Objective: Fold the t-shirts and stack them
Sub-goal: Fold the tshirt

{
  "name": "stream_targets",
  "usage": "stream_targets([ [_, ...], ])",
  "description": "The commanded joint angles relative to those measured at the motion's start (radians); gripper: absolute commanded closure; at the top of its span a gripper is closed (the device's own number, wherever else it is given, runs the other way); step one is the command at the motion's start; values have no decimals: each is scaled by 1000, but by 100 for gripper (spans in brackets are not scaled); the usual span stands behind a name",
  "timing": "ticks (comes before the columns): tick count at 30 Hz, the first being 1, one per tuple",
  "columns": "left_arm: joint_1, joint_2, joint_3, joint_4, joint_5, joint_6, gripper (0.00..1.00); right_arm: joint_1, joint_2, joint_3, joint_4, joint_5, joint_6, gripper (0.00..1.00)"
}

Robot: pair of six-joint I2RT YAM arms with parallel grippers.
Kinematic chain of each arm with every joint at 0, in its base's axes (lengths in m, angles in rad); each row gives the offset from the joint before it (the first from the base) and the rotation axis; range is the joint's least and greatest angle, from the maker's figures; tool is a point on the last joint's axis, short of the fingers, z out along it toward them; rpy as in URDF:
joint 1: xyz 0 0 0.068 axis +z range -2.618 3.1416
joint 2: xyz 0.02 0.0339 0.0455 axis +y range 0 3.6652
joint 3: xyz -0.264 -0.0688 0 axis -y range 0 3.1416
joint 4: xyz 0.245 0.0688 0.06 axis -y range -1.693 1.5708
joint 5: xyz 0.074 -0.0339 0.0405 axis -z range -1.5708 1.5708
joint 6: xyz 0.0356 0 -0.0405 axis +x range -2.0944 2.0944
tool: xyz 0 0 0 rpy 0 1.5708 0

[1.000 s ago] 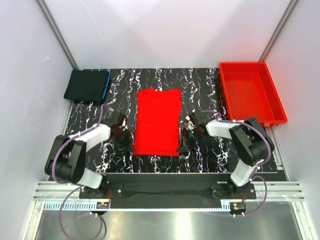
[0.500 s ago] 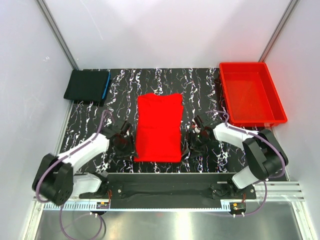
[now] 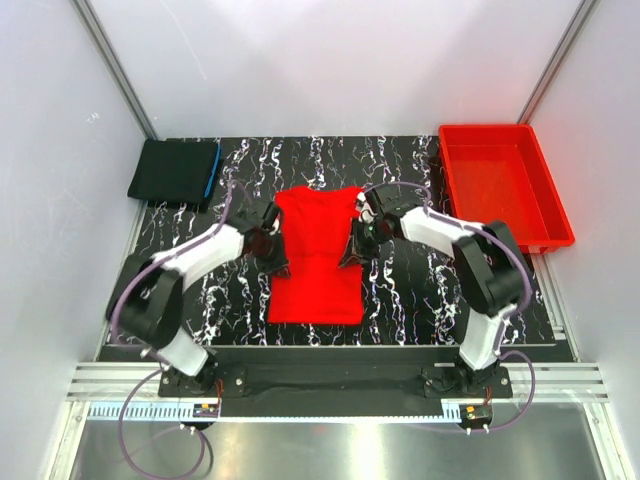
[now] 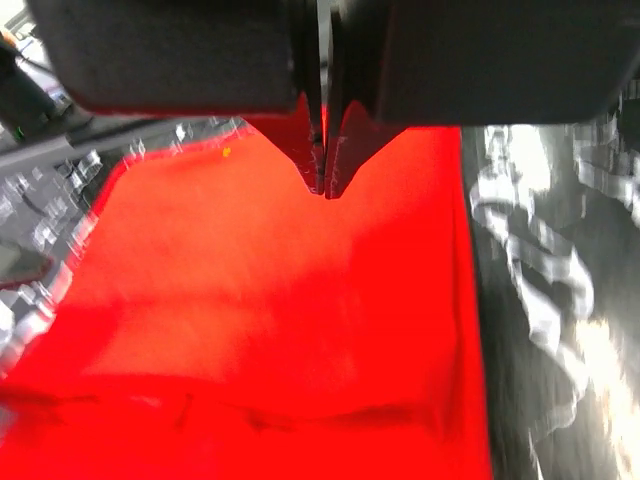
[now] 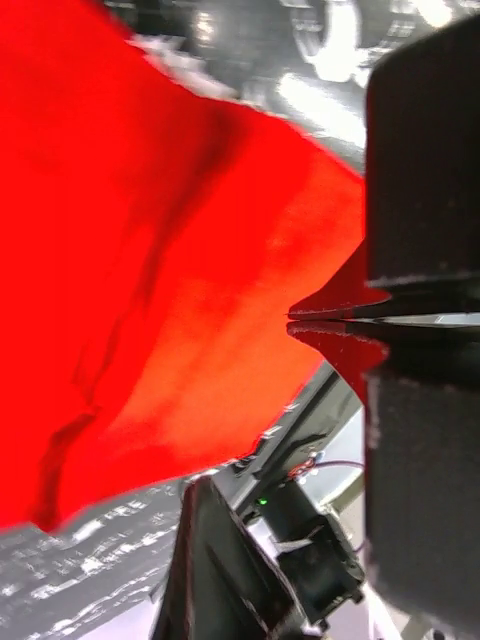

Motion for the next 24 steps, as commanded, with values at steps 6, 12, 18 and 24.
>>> stream_targets([
  [6, 137, 265, 114, 138, 61, 90, 100, -93, 184, 54, 113, -51, 26, 100],
  [12, 154, 377, 155, 172, 101, 110, 100, -150, 330, 167, 75, -40, -40, 100],
  [18, 154, 397, 194, 158, 96, 101, 100, -189, 442, 402, -124, 26, -181, 98],
  [24, 155, 216, 194, 16, -65, 154, 59, -189, 205, 301, -247, 66, -205, 66],
])
